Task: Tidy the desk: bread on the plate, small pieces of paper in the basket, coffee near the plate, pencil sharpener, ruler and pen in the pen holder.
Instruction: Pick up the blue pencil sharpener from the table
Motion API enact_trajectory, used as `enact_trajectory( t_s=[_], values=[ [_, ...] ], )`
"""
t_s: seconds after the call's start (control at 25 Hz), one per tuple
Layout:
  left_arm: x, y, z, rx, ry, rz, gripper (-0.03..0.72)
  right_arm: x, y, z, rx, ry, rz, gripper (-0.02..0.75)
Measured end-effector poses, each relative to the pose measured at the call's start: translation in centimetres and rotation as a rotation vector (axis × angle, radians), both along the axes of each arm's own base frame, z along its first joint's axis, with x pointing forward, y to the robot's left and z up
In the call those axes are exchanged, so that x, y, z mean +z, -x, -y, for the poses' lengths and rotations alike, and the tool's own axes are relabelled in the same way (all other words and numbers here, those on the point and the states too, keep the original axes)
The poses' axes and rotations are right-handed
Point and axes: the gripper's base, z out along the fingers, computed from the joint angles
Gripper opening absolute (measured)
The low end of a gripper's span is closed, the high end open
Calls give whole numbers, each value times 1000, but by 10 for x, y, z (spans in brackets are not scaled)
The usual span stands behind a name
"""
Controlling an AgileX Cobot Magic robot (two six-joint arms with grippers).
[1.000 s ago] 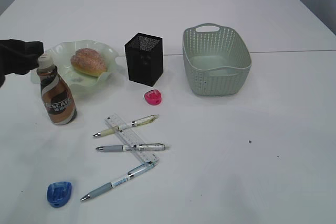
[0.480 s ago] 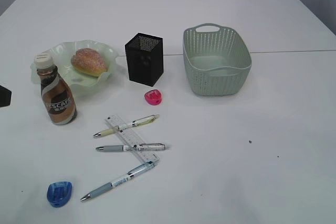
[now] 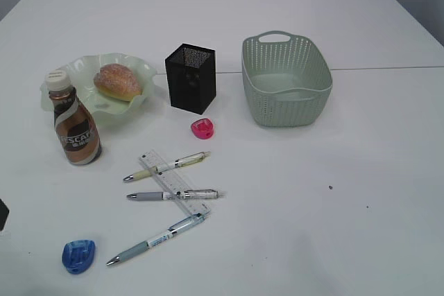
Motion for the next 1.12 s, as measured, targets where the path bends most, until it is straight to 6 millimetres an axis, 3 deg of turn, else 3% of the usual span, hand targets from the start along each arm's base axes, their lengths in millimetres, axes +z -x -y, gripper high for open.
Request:
enact_trajectory(
  t_s=[0.32,0.68,1.12],
  values=[
    [-23,-10,11,31,32,-158,429,-1,1,-4,15,-47,-13,491],
    [-64,-31,45,2,23,-204,507,-1,1,-6,18,-66,-18,491],
    [-110,-54,51,19,-33,-219,508,-1,2,-7,25,-80,-22,491]
  ],
)
